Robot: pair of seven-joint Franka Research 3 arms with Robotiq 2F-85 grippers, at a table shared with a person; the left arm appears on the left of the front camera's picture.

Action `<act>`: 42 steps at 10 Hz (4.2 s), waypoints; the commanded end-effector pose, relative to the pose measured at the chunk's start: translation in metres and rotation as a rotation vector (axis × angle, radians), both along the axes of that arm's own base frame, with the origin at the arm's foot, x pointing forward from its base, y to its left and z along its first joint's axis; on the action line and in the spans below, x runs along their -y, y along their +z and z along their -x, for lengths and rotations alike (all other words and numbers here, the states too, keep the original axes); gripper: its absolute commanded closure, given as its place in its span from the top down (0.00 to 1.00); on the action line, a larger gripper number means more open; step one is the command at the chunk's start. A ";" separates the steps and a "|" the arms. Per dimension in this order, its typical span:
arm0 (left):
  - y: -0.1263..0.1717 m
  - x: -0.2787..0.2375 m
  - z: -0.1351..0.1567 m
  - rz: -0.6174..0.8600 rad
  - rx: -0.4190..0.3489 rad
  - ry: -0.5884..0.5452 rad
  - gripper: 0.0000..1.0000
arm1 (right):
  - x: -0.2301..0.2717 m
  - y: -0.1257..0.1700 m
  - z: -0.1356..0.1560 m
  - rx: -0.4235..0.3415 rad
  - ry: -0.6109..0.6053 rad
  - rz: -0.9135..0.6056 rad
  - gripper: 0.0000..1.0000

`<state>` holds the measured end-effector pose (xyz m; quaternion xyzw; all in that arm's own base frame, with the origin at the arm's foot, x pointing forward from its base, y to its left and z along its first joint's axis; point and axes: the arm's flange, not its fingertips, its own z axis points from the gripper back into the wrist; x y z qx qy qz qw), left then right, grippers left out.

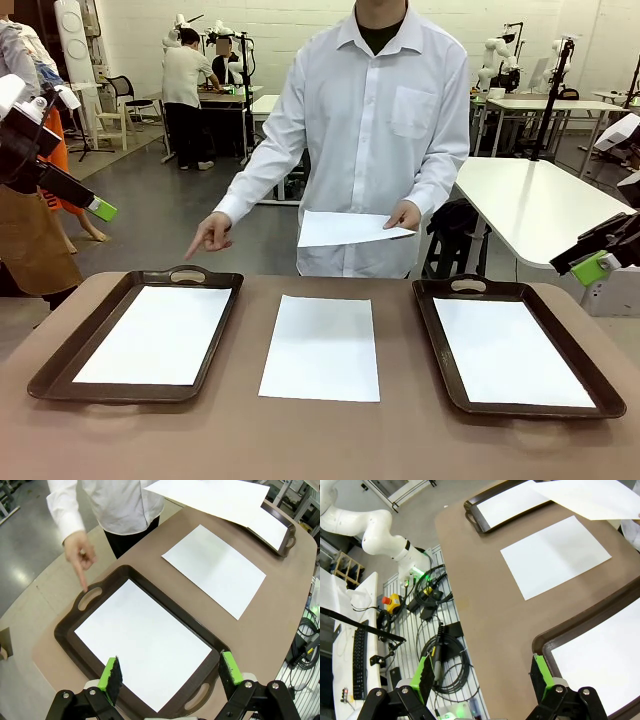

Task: Sort the A4 documents.
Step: Receive the A4 Paper.

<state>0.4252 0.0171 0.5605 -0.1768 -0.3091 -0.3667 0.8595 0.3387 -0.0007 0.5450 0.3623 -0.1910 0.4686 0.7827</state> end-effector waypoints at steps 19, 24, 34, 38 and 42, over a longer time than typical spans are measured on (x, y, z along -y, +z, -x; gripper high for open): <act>-0.064 0.061 -0.105 0.378 -0.391 0.050 1.00 | 0.000 0.000 0.000 0.003 0.005 -0.007 1.00; -0.158 0.088 -0.173 0.779 -0.732 0.091 1.00 | 0.000 0.000 0.000 0.003 0.005 -0.007 1.00; -0.194 0.157 -0.223 0.902 -0.948 0.125 1.00 | 0.000 0.000 0.000 0.003 0.005 -0.007 1.00; -0.197 0.184 -0.235 0.944 -1.010 0.116 1.00 | 0.000 0.000 0.000 0.003 0.005 -0.007 1.00; -0.202 0.212 -0.238 0.944 -1.049 0.084 1.00 | 0.000 0.000 0.000 0.003 0.005 -0.007 1.00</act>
